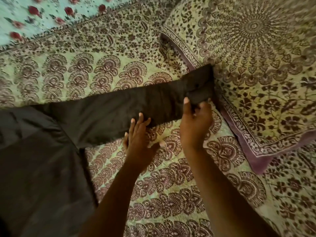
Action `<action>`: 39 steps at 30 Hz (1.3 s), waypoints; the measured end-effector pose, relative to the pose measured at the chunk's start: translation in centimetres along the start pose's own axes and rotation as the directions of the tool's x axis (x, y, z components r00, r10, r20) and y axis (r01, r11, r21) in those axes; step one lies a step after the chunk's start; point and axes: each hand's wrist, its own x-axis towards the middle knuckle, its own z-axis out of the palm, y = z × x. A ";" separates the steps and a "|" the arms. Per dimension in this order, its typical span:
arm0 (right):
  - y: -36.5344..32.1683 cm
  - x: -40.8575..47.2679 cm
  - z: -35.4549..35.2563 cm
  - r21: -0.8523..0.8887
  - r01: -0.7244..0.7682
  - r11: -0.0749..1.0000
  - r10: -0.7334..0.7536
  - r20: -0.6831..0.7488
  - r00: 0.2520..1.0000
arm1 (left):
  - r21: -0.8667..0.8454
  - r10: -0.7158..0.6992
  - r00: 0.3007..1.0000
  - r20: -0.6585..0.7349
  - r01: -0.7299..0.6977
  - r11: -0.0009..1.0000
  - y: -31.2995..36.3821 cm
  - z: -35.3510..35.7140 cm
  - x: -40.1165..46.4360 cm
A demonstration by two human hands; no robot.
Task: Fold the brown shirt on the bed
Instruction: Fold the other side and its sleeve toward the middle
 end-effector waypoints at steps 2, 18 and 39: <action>0.0 -2.5 -0.4 -0.085 0.296 0.951 -0.279 0.165 0.946 | -0.420 -0.059 0.998 -0.025 0.043 0.906 0.8 -2.1 -0.2; -5.1 -15.5 6.9 -0.448 0.621 0.643 -0.288 0.610 0.738 | -0.871 -0.426 0.900 -0.097 0.130 0.473 -8.6 -26.8 -10.2; -16.5 -41.2 24.0 -0.143 0.773 0.618 -0.442 0.750 0.492 | -0.406 -0.591 0.383 -0.710 0.463 0.788 -38.3 -48.1 -20.4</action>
